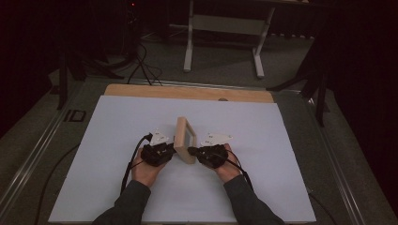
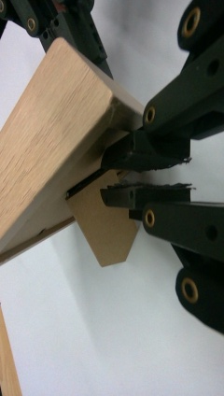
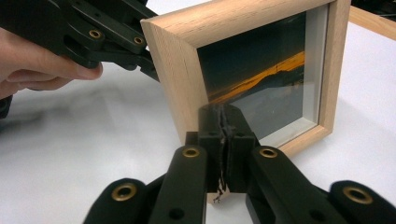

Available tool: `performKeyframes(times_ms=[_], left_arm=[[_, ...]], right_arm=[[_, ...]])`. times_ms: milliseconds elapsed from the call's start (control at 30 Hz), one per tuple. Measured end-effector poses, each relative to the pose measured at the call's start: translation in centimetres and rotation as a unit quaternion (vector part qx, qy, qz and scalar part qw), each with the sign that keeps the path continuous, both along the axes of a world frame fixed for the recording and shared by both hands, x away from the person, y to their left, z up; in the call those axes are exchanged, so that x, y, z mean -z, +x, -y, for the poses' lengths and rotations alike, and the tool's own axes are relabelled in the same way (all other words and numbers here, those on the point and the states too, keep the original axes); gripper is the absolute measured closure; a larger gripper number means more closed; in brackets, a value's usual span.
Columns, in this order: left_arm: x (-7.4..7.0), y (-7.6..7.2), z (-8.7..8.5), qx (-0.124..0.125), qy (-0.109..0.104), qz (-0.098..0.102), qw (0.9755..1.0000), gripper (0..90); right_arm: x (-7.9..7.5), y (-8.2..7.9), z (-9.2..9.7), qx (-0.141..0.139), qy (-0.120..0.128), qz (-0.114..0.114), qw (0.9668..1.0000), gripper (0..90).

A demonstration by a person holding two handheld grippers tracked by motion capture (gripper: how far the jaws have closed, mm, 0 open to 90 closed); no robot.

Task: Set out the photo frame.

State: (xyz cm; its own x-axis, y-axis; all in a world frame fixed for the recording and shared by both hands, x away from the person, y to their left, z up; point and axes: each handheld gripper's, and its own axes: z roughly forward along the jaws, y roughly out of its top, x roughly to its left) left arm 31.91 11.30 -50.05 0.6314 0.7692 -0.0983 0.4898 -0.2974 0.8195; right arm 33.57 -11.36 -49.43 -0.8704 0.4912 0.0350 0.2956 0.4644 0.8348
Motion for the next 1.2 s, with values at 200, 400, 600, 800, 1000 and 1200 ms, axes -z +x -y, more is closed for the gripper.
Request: performKeyframes(times_ms=[200, 400, 600, 800, 1000, 1200], left_arm=[[-0.2, 0.1, -0.7, -0.023, -0.014, -0.003, 0.9996, 63.5], [-0.6, 0.0, -1.3, -0.040, -0.021, -0.001, 0.9990, 53.0], [-0.8, -0.1, -1.6, -0.045, -0.022, -0.006, 0.9987, 49.1], [-1.0, -0.4, -2.5, -0.057, -0.023, -0.007, 0.9981, 45.0], [-1.7, -0.8, -3.4, -0.060, -0.040, -0.003, 0.9974, 45.0], [-2.4, -1.1, -3.9, -0.061, -0.059, -0.002, 0.9964, 43.9]], right_arm=[[-0.3, 0.1, 0.3, 0.005, 0.004, 0.005, 1.0000, 77.3], [-0.5, 0.3, 0.8, 0.010, 0.013, 0.005, 0.9999, 66.5], [-0.6, 0.4, 1.0, 0.015, 0.013, 0.004, 0.9998, 60.5], [-0.6, 0.5, 1.3, 0.018, 0.014, 0.004, 0.9997, 57.8], [-0.8, 0.6, 1.6, 0.023, 0.017, 0.004, 0.9996, 57.0], [-0.9, 0.7, 1.8, 0.029, 0.019, 0.003, 0.9994, 56.6]])
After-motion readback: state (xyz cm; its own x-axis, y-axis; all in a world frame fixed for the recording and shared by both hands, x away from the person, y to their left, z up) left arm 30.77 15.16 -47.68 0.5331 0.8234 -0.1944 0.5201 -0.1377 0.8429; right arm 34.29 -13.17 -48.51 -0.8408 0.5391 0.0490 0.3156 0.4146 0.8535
